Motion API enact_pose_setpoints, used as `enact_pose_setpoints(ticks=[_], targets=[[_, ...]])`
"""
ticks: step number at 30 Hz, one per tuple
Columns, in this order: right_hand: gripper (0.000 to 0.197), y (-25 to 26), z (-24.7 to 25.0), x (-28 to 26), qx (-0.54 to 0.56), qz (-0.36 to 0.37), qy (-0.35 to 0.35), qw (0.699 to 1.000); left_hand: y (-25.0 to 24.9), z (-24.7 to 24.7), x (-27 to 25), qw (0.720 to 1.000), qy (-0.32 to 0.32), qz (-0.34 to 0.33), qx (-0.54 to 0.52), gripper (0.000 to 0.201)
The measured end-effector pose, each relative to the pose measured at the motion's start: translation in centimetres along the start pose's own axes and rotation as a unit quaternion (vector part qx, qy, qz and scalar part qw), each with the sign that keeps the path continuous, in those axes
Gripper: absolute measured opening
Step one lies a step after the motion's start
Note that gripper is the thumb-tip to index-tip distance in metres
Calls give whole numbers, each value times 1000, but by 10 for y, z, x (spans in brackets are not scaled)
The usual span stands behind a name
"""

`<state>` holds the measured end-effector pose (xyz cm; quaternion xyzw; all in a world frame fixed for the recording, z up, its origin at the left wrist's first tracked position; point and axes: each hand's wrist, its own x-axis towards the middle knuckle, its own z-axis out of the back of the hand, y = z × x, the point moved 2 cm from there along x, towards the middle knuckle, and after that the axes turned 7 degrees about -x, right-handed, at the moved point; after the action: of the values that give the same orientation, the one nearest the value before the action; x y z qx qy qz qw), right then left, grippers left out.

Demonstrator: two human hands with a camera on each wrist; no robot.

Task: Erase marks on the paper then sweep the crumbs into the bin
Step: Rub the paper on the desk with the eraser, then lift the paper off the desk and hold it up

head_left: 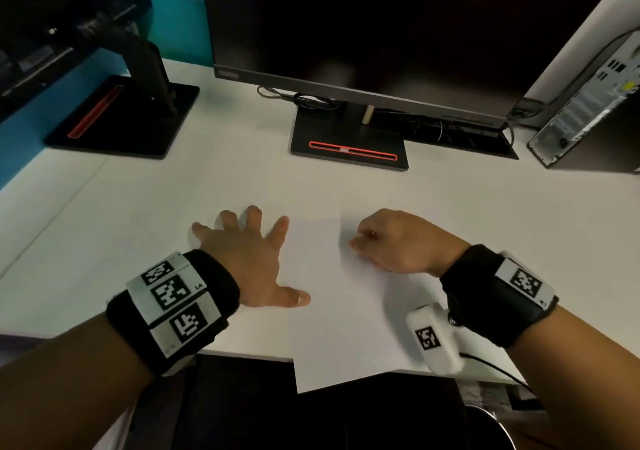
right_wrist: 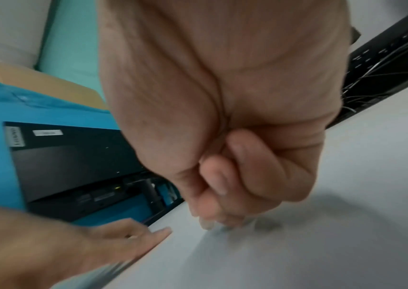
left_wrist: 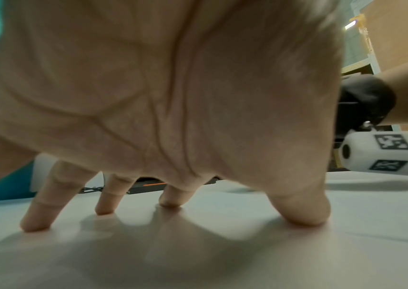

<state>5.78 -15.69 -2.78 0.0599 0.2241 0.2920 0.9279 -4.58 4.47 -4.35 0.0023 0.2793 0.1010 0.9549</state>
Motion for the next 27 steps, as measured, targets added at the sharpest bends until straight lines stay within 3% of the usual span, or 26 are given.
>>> enact_pose_setpoints(ticks=[2,6,8,11,13,16,19,23,27], targets=[[42,-9,-3,-4,-13,-12,7,1000,-1,1,-1,1000,4,0,0,127],[38,-45,12,-4,-14,-99,-52,994,-3,-1,-2,1000,9,0,6,127],[37,-47,12,-7,0,-101,-56,993,-4,-1,-3,1000,9,1,8,128],[38,-41,4,-12,70,-68,-49,994,-3,1,-4,1000,10,-4,1,128],[39,-47,5,-17,110,-73,-80,988,-3,4,-5,1000,11,-14,-5,128],[39,-76,6,-28,137,-130,-126,974,-3,12,-3,999,14,-29,-18,124],[37,-96,-2,-42,182,-171,-109,962,-7,20,0,998,8,-54,-40,117],[35,-105,-8,-51,233,-158,-116,952,-25,32,4,992,11,-104,-67,144],[35,-111,-9,-56,311,-158,-132,928,-39,40,7,993,20,-95,-63,149]])
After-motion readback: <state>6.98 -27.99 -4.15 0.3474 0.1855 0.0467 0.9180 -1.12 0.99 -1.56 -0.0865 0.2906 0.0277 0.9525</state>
